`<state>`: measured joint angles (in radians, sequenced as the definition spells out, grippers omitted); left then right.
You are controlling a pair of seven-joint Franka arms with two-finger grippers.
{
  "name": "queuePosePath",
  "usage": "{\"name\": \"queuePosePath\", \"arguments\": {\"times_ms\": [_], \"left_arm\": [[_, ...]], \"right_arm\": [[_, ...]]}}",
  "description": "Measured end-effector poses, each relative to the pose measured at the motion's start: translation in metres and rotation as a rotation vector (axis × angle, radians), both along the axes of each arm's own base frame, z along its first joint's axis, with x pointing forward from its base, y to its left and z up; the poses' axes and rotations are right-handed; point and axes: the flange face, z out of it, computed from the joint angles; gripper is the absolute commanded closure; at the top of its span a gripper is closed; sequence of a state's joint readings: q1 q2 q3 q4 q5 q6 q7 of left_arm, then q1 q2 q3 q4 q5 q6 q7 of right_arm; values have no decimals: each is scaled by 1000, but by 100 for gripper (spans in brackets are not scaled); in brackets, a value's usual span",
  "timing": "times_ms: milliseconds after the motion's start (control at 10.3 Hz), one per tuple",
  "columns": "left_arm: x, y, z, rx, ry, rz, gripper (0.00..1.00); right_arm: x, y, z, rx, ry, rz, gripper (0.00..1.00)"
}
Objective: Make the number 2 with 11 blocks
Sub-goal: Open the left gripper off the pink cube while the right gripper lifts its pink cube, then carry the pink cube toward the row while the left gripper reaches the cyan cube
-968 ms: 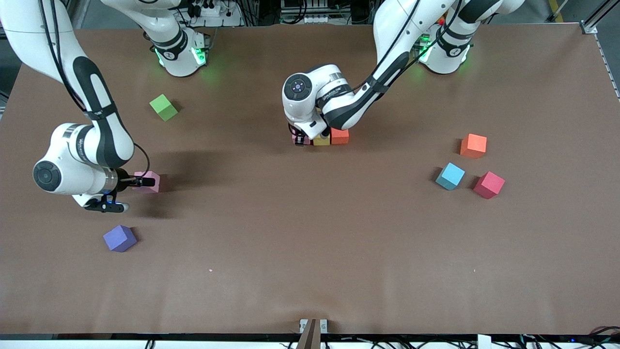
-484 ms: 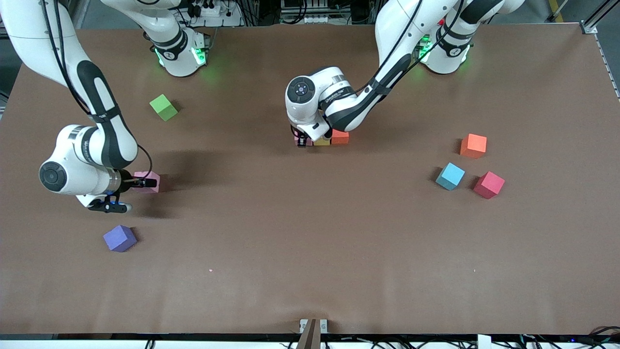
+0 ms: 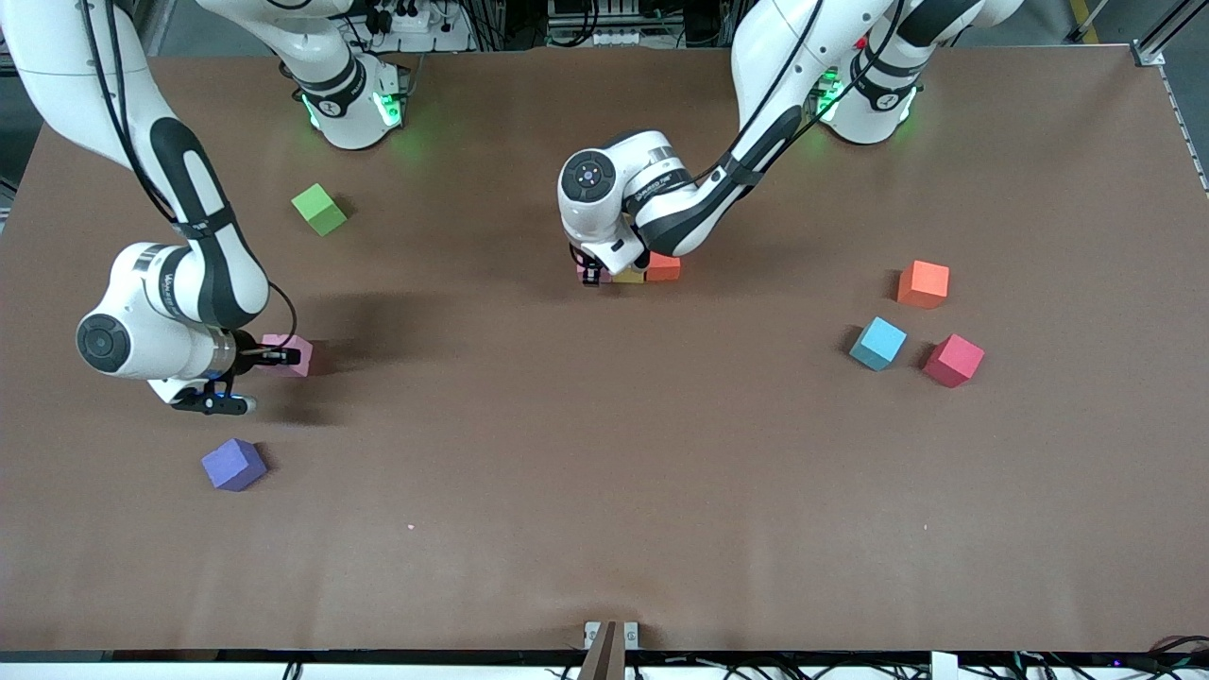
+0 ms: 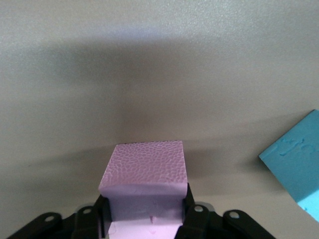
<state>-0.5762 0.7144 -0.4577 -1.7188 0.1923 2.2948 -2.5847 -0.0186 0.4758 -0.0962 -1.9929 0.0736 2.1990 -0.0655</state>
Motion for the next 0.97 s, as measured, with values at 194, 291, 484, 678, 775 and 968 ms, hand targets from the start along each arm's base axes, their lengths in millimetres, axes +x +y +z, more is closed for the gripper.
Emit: {"name": "queuePosePath", "arguments": {"times_ms": [194,291,484,678,775,968], "left_arm": [[-1,0,0,0,1,-1,0],[-2,-1,0,-1,1,-3,0],[-3,-4,7,-6,-6,-7,0],[3,-3,28,-5,-24,-6,0],[7,-2,49,-4,-43,-4,0],[28,14,86,13,-73,5,0]], "right_arm": [[0,0,0,0,1,0,94],[0,0,0,2,6,-1,95],[-1,3,2,27,33,-42,95],[2,8,7,37,50,-63,95],[2,11,8,41,56,-65,95],[3,21,10,40,72,-67,95]]}}
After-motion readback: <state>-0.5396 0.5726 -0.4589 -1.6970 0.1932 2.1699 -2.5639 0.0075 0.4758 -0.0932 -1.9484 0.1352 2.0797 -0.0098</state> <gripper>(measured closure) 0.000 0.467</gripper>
